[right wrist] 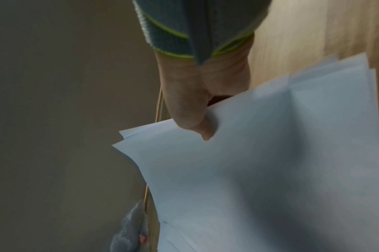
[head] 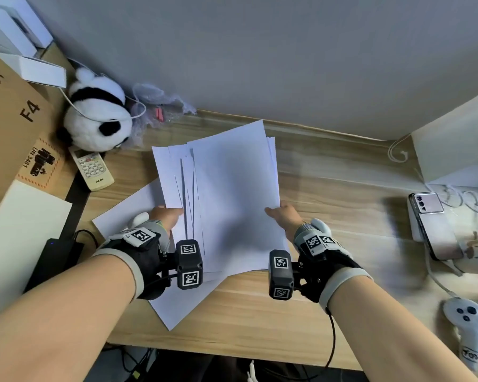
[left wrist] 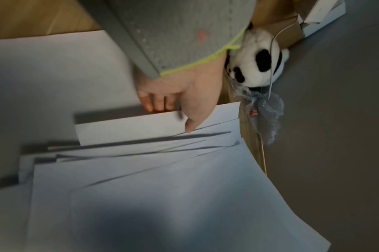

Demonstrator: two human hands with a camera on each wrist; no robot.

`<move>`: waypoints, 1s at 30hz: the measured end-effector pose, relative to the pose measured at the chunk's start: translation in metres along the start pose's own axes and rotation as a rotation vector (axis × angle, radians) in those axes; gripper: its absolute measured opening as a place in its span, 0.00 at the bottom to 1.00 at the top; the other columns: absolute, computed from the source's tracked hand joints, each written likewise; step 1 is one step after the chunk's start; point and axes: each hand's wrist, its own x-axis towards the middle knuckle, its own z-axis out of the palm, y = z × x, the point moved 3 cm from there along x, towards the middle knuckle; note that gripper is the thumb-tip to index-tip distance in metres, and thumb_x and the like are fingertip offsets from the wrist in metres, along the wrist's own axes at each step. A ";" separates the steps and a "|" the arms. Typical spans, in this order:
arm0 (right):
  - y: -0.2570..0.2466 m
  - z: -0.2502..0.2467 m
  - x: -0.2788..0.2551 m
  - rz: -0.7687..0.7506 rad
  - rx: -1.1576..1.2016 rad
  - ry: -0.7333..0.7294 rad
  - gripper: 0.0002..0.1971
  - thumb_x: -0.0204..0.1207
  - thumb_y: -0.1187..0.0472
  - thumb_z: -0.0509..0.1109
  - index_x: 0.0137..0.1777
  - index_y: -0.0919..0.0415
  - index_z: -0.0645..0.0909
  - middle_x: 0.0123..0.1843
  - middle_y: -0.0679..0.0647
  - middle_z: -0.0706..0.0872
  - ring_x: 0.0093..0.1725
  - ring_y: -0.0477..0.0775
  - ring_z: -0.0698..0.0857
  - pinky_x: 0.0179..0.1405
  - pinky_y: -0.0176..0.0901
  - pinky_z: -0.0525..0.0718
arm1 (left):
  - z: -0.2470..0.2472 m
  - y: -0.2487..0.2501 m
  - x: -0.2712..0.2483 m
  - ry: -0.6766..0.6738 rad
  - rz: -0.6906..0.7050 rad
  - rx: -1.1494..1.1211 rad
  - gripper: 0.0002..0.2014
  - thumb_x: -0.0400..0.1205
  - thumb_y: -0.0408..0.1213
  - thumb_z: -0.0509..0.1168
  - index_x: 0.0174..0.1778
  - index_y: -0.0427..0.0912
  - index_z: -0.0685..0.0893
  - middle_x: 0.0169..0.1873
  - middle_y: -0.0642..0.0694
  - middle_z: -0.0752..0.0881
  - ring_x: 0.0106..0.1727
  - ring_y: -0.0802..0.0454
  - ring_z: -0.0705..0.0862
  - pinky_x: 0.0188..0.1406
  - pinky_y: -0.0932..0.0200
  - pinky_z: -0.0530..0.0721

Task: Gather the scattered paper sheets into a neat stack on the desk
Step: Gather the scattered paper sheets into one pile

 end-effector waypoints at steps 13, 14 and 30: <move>0.058 -0.065 -0.014 -0.014 0.175 0.179 0.30 0.71 0.67 0.73 0.73 0.65 0.67 0.57 0.59 0.83 0.53 0.58 0.83 0.58 0.51 0.82 | 0.083 -0.014 -0.039 -0.343 0.081 0.261 0.28 0.81 0.22 0.58 0.78 0.28 0.60 0.45 0.46 0.74 0.50 0.51 0.74 0.42 0.62 0.77; 0.063 -0.072 -0.016 -0.005 0.187 0.220 0.31 0.71 0.67 0.73 0.73 0.65 0.67 0.59 0.60 0.83 0.53 0.58 0.82 0.57 0.50 0.82 | 0.092 -0.016 -0.039 -0.379 0.099 0.264 0.27 0.80 0.21 0.57 0.77 0.30 0.63 0.50 0.44 0.78 0.51 0.47 0.78 0.53 0.53 0.82; 0.086 -0.114 -0.045 -0.134 0.353 0.305 0.16 0.79 0.70 0.64 0.65 0.73 0.77 0.57 0.63 0.84 0.48 0.51 0.78 0.36 0.32 0.78 | 0.105 0.010 -0.097 -0.442 0.128 -0.014 0.29 0.79 0.52 0.66 0.71 0.37 0.77 0.68 0.45 0.81 0.71 0.46 0.78 0.72 0.52 0.72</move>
